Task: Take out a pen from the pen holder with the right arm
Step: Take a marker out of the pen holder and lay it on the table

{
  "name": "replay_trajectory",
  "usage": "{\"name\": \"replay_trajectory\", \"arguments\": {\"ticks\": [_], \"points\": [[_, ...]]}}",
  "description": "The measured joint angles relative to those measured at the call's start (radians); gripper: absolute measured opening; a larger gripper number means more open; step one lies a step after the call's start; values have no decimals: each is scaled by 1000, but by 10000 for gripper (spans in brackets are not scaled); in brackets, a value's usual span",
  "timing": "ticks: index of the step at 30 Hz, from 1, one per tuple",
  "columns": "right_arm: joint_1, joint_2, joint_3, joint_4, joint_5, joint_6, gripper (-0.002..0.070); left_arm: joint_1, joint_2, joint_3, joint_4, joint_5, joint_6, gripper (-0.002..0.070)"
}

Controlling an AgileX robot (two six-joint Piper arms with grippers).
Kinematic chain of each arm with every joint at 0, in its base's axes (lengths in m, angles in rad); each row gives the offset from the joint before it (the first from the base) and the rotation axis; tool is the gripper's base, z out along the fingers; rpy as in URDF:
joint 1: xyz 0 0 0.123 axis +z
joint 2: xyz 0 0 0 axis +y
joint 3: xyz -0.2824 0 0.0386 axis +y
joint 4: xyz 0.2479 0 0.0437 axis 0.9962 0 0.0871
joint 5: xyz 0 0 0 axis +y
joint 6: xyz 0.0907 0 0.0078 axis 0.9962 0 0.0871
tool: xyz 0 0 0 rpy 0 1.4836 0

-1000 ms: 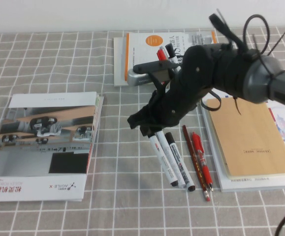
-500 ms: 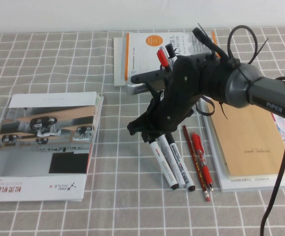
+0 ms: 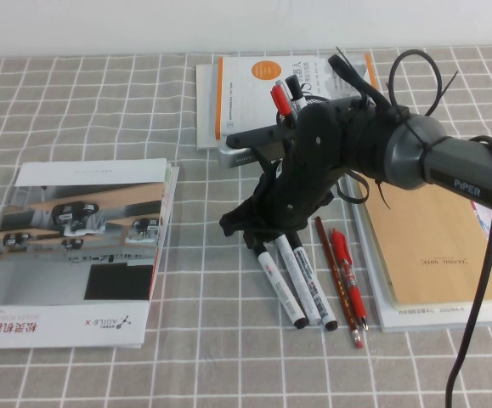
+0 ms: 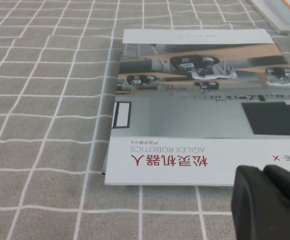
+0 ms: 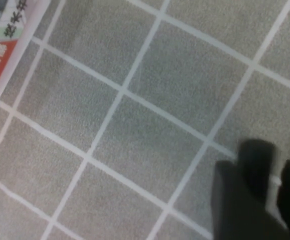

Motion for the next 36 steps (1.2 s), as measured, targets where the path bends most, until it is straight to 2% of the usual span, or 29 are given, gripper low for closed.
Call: {"name": "replay_trajectory", "arguments": {"ticks": [6,10,13,15,18,20,25,36], "points": [[0,0,0,-8,-10,0,335,0,0,0,0,0,0,-5],[0,-32,0,-24,7,0,358,0,0,0,0,0,0,-5],[12,-111,0,-53,46,2,313,0,0,0,0,0,0,-5],[25,-175,0,-76,79,2,237,0,0,0,0,0,0,-5],[58,-283,0,-107,154,2,83,0,0,0,0,0,0,-5],[74,-344,13,-116,181,2,32,0,0,0,0,0,0,-5],[96,-505,80,-124,222,2,-6,0,0,0,0,0,0,-5],[98,-956,361,-138,234,56,-12,0,0,0,0,0,0,-5]]}}
